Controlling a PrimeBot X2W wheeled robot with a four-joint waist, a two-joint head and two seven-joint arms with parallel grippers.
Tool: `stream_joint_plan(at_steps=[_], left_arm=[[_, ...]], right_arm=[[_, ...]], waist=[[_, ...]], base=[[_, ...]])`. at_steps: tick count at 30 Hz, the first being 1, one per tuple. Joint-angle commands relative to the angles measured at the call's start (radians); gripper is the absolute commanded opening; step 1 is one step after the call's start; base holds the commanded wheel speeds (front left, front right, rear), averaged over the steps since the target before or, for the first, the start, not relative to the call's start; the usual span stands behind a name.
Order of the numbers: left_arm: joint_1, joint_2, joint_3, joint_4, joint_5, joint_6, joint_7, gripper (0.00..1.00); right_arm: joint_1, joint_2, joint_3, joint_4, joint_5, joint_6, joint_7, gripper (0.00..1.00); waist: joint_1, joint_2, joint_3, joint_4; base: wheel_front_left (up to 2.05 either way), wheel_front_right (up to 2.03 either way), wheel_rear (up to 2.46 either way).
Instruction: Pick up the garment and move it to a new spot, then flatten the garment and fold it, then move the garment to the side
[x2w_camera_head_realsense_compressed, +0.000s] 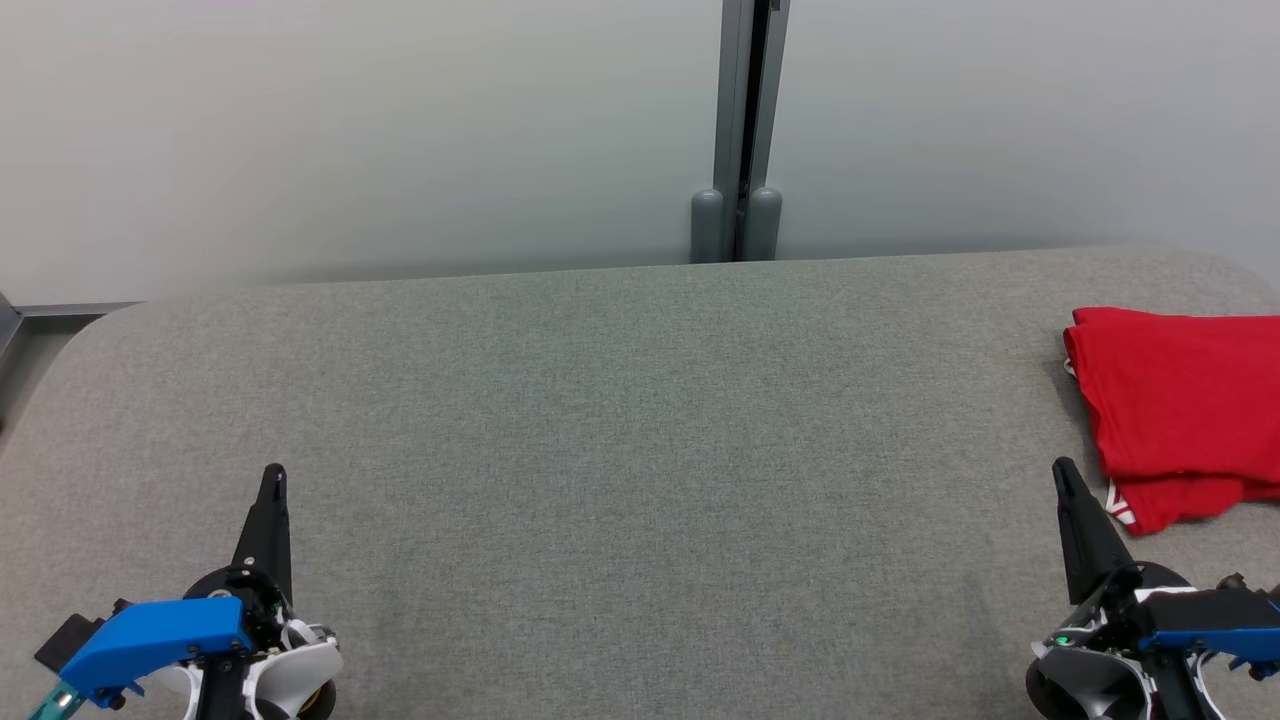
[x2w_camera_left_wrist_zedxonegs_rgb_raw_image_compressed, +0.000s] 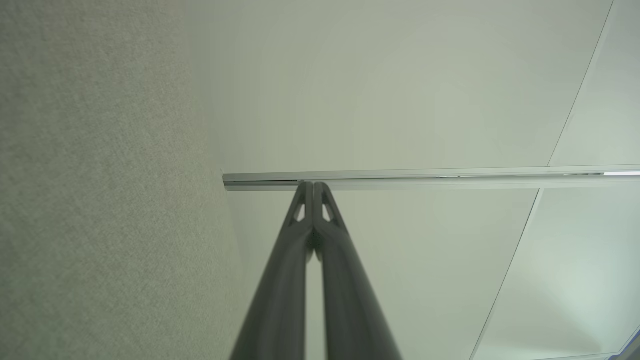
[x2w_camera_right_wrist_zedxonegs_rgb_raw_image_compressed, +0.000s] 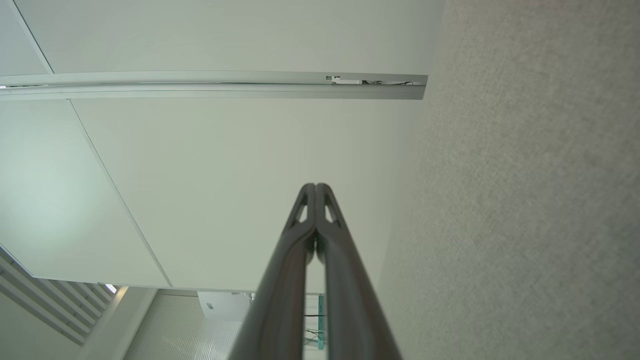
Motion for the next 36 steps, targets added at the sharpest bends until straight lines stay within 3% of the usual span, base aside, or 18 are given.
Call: stream_joint_plan(at_steps=[1,36], left_arm=[[-0.011,-0.002,0.003,-0.004,0.005,-0.004,0.004,0.0],[-0.011,-0.002,0.003,-0.004,0.005,-0.004,0.004,0.0]], right_arm=[[-0.008,-0.004,-0.002,-0.003,0.003,0.0,0.003,0.0],[-0.008,-0.004,-0.002,-0.003,0.003,0.0,0.003,0.0]], waist=[[0.0,-0.0001,0.0,0.0],[0.0,-0.0001,0.0,0.0]], base=[[0.0,0.0,0.0],[0.0,0.0,0.0]])
